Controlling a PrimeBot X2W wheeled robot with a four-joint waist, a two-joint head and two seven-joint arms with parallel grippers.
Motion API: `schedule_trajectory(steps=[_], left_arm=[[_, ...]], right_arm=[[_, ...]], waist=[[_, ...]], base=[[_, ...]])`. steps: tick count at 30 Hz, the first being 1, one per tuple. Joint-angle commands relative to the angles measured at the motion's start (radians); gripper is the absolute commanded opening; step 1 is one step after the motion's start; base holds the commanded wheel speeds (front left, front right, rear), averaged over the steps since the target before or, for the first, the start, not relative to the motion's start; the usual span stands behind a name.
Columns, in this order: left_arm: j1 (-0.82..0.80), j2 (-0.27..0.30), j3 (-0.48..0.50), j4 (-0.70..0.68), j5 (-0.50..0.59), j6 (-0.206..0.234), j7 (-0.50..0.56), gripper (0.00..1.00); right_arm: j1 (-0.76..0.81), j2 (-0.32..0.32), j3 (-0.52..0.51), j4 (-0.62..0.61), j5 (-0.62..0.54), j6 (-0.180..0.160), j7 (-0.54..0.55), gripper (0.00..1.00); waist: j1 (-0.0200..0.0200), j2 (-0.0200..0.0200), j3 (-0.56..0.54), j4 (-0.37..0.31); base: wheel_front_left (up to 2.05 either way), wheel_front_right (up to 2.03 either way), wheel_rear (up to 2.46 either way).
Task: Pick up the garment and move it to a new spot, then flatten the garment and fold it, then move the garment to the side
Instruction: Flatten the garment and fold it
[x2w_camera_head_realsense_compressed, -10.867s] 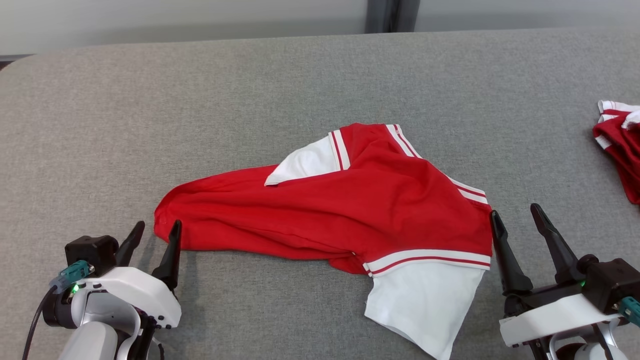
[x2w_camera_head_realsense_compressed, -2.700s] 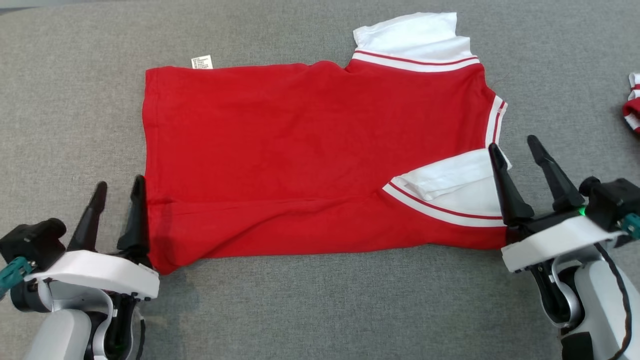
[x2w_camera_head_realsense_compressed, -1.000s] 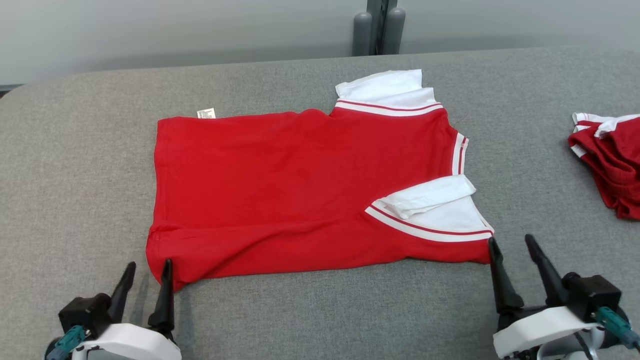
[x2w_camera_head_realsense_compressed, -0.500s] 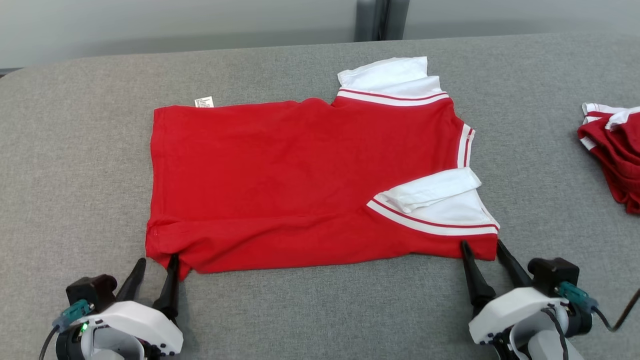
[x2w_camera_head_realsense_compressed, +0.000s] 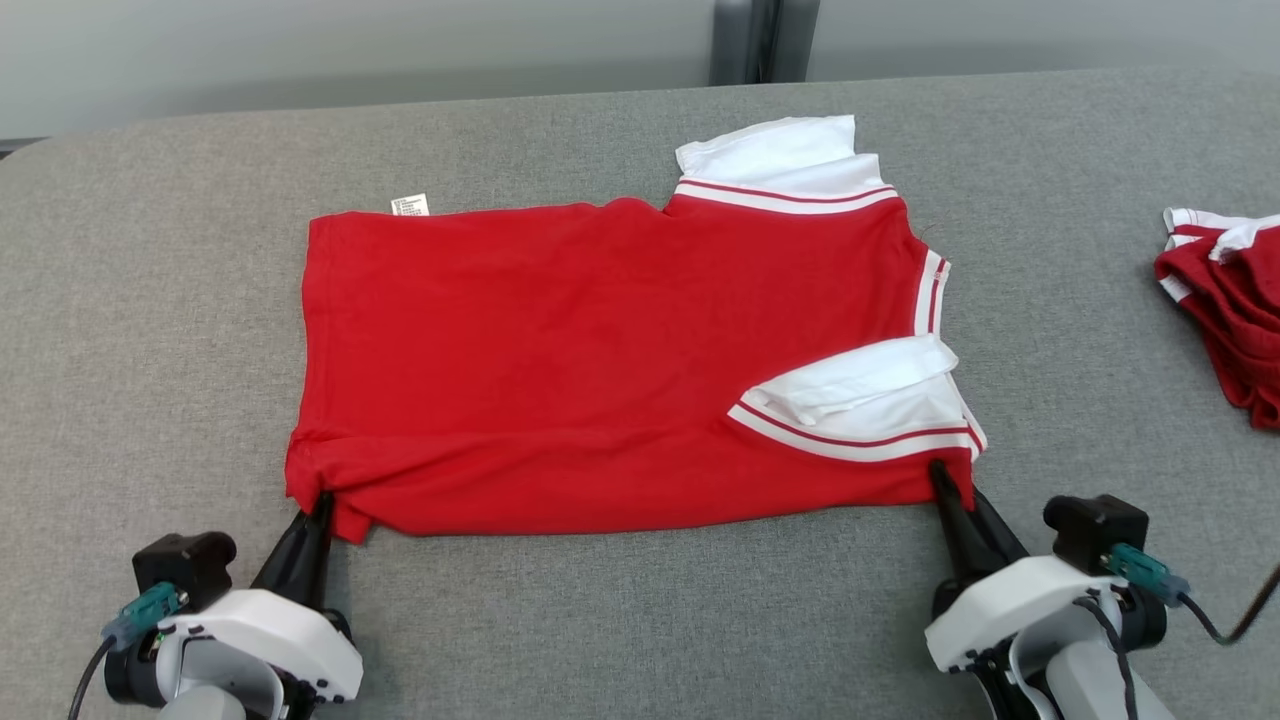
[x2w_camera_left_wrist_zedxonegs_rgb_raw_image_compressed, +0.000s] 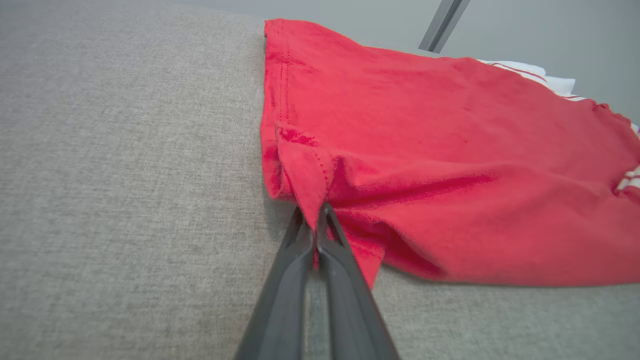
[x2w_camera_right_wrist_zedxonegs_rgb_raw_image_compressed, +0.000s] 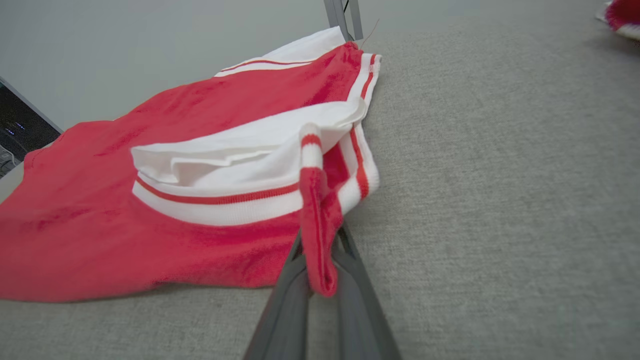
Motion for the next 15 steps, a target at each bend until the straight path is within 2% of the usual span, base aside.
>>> schedule_trajectory(steps=[1, 7, 15], left_arm=[[0.018, 0.01, 0.003, -0.014, -0.002, 0.004, -0.002, 0.0], [0.091, 0.037, 0.003, -0.115, -0.002, 0.028, 0.034, 0.0], [0.225, 0.063, -0.006, -0.302, -0.018, 0.078, 0.16, 0.0]], right_arm=[[0.02, -0.014, -0.003, -0.014, 0.005, 0.0, 0.0, 0.0], [0.095, -0.032, -0.018, -0.095, 0.023, 0.0, 0.002, 0.0], [0.263, -0.02, -0.084, -0.226, 0.015, 0.0, 0.037, 0.0]], waist=[[0.0, 0.0, -0.002, -0.001], [0.0, 0.0, -0.014, -0.004], [0.0, 0.0, -0.037, -0.009]], base=[[0.0, 0.0, 0.0], [0.0, 0.0, 0.0], [0.0, 0.0, 0.0]])
